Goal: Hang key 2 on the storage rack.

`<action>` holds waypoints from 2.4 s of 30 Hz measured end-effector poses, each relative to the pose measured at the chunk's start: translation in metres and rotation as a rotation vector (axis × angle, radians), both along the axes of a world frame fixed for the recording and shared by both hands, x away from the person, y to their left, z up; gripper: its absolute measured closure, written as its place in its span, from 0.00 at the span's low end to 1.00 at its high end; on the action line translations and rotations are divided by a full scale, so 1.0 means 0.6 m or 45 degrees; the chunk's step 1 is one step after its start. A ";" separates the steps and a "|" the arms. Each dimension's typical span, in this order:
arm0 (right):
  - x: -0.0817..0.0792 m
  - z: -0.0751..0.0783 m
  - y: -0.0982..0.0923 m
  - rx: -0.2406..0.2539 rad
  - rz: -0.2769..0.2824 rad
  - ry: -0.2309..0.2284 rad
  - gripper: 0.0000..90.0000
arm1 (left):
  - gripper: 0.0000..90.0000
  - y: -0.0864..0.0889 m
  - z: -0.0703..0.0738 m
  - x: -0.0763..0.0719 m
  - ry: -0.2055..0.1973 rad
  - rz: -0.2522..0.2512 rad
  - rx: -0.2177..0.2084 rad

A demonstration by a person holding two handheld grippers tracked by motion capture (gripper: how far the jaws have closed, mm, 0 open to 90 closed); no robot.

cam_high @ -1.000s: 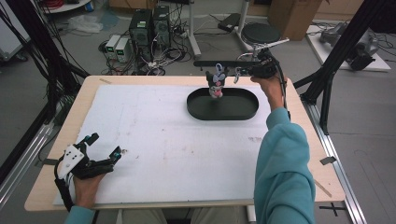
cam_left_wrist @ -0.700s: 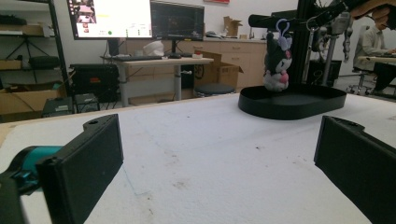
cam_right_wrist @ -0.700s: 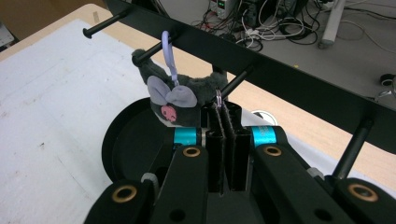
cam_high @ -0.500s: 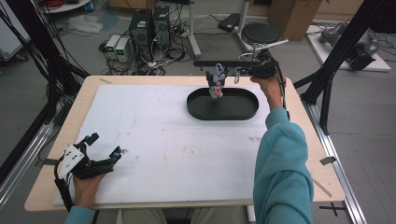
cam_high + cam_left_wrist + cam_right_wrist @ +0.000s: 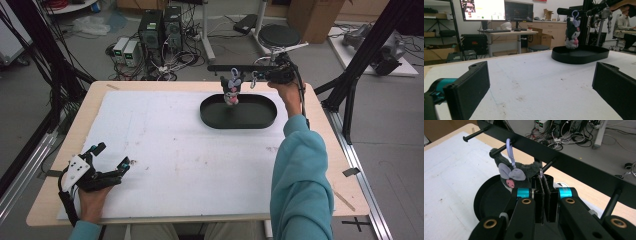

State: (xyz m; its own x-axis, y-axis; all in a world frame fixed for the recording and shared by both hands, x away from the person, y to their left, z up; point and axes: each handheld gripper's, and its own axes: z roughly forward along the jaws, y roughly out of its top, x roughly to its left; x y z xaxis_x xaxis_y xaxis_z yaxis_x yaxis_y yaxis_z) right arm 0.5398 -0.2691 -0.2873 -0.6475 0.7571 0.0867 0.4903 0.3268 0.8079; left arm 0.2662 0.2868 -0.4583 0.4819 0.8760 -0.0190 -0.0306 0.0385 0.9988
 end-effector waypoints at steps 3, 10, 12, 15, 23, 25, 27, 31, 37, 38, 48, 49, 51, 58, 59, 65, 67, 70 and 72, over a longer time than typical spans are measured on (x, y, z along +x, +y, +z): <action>0.001 -0.001 0.001 -0.008 0.004 -0.006 0.98 | 0.02 0.000 0.000 0.000 0.000 0.000 0.000; 0.003 -0.003 0.002 -0.020 0.007 -0.014 0.97 | 0.02 0.000 0.000 0.000 0.000 -0.001 0.001; 0.003 -0.003 0.001 -0.025 0.006 -0.017 0.97 | 0.02 0.000 0.000 0.000 0.000 0.000 0.000; 0.004 -0.004 0.001 -0.025 -0.001 -0.012 0.94 | 0.02 0.000 0.000 0.000 -0.001 0.000 0.000; 0.003 -0.002 -0.003 -0.035 -0.008 -0.031 0.92 | 0.02 0.000 0.000 0.000 0.000 0.000 0.001; 0.001 0.000 -0.003 -0.030 -0.005 -0.035 0.91 | 0.02 0.000 0.000 0.000 0.000 0.000 0.002; 0.000 0.001 -0.003 -0.034 -0.011 -0.048 0.91 | 0.02 0.000 0.000 0.000 0.000 0.000 0.001; -0.006 0.006 -0.006 -0.021 -0.006 -0.051 0.86 | 0.02 0.000 0.000 0.000 0.001 0.001 0.002; -0.038 0.030 0.000 0.020 0.008 -0.082 0.37 | 0.02 0.000 0.000 0.000 0.000 0.000 0.001; -0.045 0.034 0.000 0.026 0.014 -0.086 0.27 | 0.02 0.000 0.000 0.000 0.000 0.000 0.001; -0.133 0.033 -0.013 0.136 0.119 -0.147 0.01 | 0.02 -0.001 0.000 0.000 -0.004 0.002 0.006; -0.146 0.028 -0.016 0.144 0.122 -0.164 0.01 | 0.02 -0.001 0.000 0.000 -0.002 0.003 0.004; -0.173 0.016 -0.024 0.170 0.142 -0.211 0.01 | 0.02 -0.001 0.000 0.000 -0.001 0.002 0.004; -0.266 -0.037 -0.051 0.262 0.158 -0.353 0.01 | 0.02 -0.001 0.000 0.000 0.000 -0.001 0.009; -0.277 -0.046 -0.052 0.263 0.160 -0.361 0.01 | 0.02 -0.001 0.000 0.000 0.000 0.000 0.008; -0.323 -0.117 -0.058 0.294 0.158 -0.386 0.01 | 0.02 -0.001 0.000 0.000 -0.001 0.000 0.007; -0.336 -0.142 -0.061 0.306 0.127 -0.410 0.01 | 0.02 -0.001 0.000 0.000 -0.001 0.000 0.008; -0.354 -0.177 -0.067 0.373 0.081 -0.482 0.01 | 0.02 -0.001 0.000 0.000 -0.001 0.001 0.003; -0.365 -0.194 -0.070 0.371 0.049 -0.526 0.01 | 0.02 -0.001 0.000 0.000 0.000 0.000 0.006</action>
State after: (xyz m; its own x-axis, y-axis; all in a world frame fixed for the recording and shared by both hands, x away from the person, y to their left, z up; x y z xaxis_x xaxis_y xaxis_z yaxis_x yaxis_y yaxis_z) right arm 0.3208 -0.3108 -0.4039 -0.6990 0.7148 0.0213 0.1025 0.0706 0.9922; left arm 0.2662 0.2861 -0.4583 0.4817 0.8762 -0.0146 -0.0308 0.0336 0.9990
